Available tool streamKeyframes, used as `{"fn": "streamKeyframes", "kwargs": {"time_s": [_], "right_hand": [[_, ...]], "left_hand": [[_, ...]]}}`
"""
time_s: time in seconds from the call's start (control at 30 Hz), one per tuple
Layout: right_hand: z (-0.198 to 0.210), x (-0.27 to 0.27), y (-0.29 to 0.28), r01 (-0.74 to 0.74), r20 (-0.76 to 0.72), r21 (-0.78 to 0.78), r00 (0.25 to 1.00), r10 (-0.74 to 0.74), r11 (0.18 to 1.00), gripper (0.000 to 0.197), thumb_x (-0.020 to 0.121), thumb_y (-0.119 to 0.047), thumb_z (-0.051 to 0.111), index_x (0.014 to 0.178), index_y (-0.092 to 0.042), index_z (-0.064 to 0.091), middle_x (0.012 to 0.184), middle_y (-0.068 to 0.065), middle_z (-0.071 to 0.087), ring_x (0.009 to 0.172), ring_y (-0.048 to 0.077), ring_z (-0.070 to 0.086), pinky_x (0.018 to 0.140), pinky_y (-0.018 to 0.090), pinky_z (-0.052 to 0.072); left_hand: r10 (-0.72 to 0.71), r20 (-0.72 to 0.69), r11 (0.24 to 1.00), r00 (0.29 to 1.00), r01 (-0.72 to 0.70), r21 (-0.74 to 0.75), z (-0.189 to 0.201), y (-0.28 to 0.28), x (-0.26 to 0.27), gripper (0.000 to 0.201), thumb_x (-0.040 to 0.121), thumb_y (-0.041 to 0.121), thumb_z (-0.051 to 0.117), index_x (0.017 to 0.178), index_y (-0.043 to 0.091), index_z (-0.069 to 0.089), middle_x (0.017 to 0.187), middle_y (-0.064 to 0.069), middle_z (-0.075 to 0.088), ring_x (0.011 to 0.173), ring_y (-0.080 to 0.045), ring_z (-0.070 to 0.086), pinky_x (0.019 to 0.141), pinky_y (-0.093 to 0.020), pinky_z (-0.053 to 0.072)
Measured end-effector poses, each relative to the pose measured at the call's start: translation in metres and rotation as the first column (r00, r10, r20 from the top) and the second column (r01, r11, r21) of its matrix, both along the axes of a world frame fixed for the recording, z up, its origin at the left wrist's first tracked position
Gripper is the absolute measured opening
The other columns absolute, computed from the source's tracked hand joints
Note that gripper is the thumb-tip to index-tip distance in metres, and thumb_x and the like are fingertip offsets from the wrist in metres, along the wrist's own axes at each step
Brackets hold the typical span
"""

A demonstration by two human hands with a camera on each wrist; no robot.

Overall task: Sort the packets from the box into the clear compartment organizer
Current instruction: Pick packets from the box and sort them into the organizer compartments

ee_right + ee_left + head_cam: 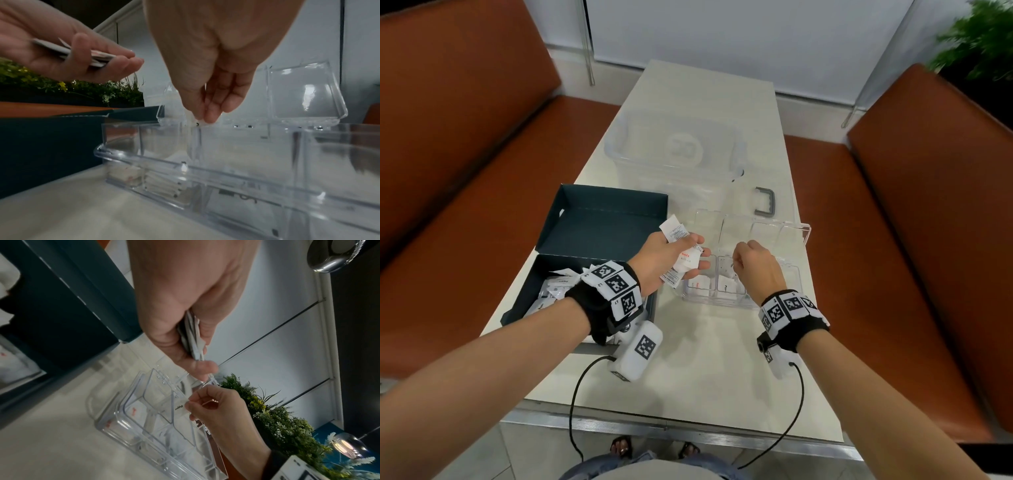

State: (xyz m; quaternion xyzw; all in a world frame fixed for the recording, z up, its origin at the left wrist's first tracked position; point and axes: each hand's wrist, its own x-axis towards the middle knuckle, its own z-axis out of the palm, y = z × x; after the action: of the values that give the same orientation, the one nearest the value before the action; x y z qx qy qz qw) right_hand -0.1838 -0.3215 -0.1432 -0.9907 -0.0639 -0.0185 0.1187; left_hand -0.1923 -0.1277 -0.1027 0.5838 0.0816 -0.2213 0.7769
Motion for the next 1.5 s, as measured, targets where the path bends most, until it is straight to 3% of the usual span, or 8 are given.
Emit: {"fn": "streamKeyframes", "kwargs": {"time_s": [0.2, 0.53, 0.93, 1.13, 1.23, 1.37, 1.43, 1.5], "right_hand": [[-0.012, 0.008, 0.000, -0.029, 0.005, -0.228, 1.000, 0.031, 0.973, 0.014, 0.093, -0.006, 0.046, 0.100, -0.010, 0.058, 0.099, 0.007, 0.060, 0.092, 0.028, 0.054, 0.082, 0.036, 0.037], [-0.020, 0.016, 0.003, -0.028, 0.024, -0.282, 0.999, 0.037, 0.959, 0.013, 0.093, -0.015, 0.057, 0.104, -0.011, 0.053, 0.100, 0.005, 0.059, 0.094, 0.027, 0.053, 0.082, 0.036, 0.032], [-0.020, 0.017, 0.005, -0.066, 0.052, -0.333, 0.995, 0.088, 0.941, 0.016, 0.090, -0.002, 0.052, 0.097, -0.015, 0.059, 0.091, 0.000, 0.061, 0.086, 0.024, 0.054, 0.075, 0.032, 0.022], [-0.010, 0.010, -0.004, -0.073, 0.070, -0.221, 0.993, 0.090, 0.973, 0.011, 0.094, -0.014, 0.054, 0.104, -0.013, 0.059, 0.096, 0.003, 0.061, 0.089, 0.025, 0.056, 0.081, 0.035, 0.028], [0.010, 0.005, -0.004, -0.019, 0.134, 0.028, 0.991, 0.015, 0.999, 0.010, 0.094, -0.017, 0.056, 0.100, -0.012, 0.063, 0.092, 0.003, 0.063, 0.080, 0.022, 0.059, 0.081, 0.032, 0.038], [0.041, -0.012, 0.016, -0.023, 0.139, 0.516, 0.989, -0.057, 0.857, 0.007, 0.088, -0.023, 0.065, 0.090, -0.015, 0.067, 0.076, -0.004, 0.065, 0.067, 0.005, 0.058, 0.061, 0.008, 0.042], [0.050, -0.021, 0.029, -0.036, 0.052, 0.626, 0.999, 0.004, 0.779, 0.012, 0.083, -0.029, 0.071, 0.090, -0.020, 0.067, 0.076, -0.004, 0.065, 0.061, 0.002, 0.058, 0.058, 0.007, 0.042], [0.051, -0.024, 0.036, -0.060, -0.012, 0.607, 0.996, 0.085, 0.793, 0.021, 0.078, -0.026, 0.077, 0.095, -0.019, 0.067, 0.083, -0.001, 0.062, 0.063, 0.000, 0.056, 0.062, 0.004, 0.042]], "left_hand": [[0.003, -0.003, 1.000, 1.000, -0.003, -0.006, -0.001, 0.000, -0.001, 0.018, 0.098, 0.018, 0.057, 0.108, 0.005, 0.063, 0.104, -0.017, 0.072, 0.089, -0.031, 0.072, 0.055, -0.026, 0.057], [0.008, -0.004, 1.000, 1.000, -0.008, 0.007, -0.004, 0.003, 0.000, 0.018, 0.097, 0.021, 0.058, 0.108, 0.007, 0.065, 0.103, -0.014, 0.074, 0.090, -0.030, 0.073, 0.059, -0.028, 0.058], [0.006, -0.011, 1.000, 1.000, -0.006, 0.003, -0.005, 0.005, 0.002, 0.020, 0.097, 0.022, 0.058, 0.110, 0.007, 0.064, 0.104, -0.014, 0.074, 0.090, -0.029, 0.073, 0.057, -0.027, 0.057], [-0.022, -0.047, 1.000, 0.999, 0.021, -0.021, -0.002, 0.004, 0.002, 0.022, 0.097, 0.023, 0.059, 0.110, 0.006, 0.064, 0.099, -0.014, 0.074, 0.085, -0.028, 0.074, 0.059, -0.027, 0.059], [-0.047, -0.092, 0.998, 0.995, 0.042, -0.054, 0.002, 0.002, 0.002, 0.023, 0.098, 0.028, 0.056, 0.104, 0.007, 0.064, 0.103, -0.018, 0.073, 0.080, -0.028, 0.073, 0.055, -0.027, 0.058], [-0.063, -0.134, 0.996, 0.989, 0.053, -0.078, 0.005, -0.002, 0.003, 0.031, 0.100, 0.032, 0.052, 0.109, 0.004, 0.061, 0.107, -0.023, 0.070, 0.081, -0.032, 0.072, 0.053, -0.027, 0.057], [-0.060, -0.151, 0.994, 0.987, 0.046, -0.095, 0.006, -0.006, 0.003, 0.034, 0.100, 0.031, 0.052, 0.116, 0.002, 0.058, 0.102, -0.020, 0.070, 0.078, -0.029, 0.072, 0.053, -0.028, 0.057], [-0.064, -0.153, 0.993, 0.986, 0.048, -0.103, 0.007, -0.007, 0.004, 0.034, 0.100, 0.029, 0.052, 0.119, 0.002, 0.057, 0.096, -0.016, 0.067, 0.071, -0.024, 0.069, 0.054, -0.029, 0.057]]}}
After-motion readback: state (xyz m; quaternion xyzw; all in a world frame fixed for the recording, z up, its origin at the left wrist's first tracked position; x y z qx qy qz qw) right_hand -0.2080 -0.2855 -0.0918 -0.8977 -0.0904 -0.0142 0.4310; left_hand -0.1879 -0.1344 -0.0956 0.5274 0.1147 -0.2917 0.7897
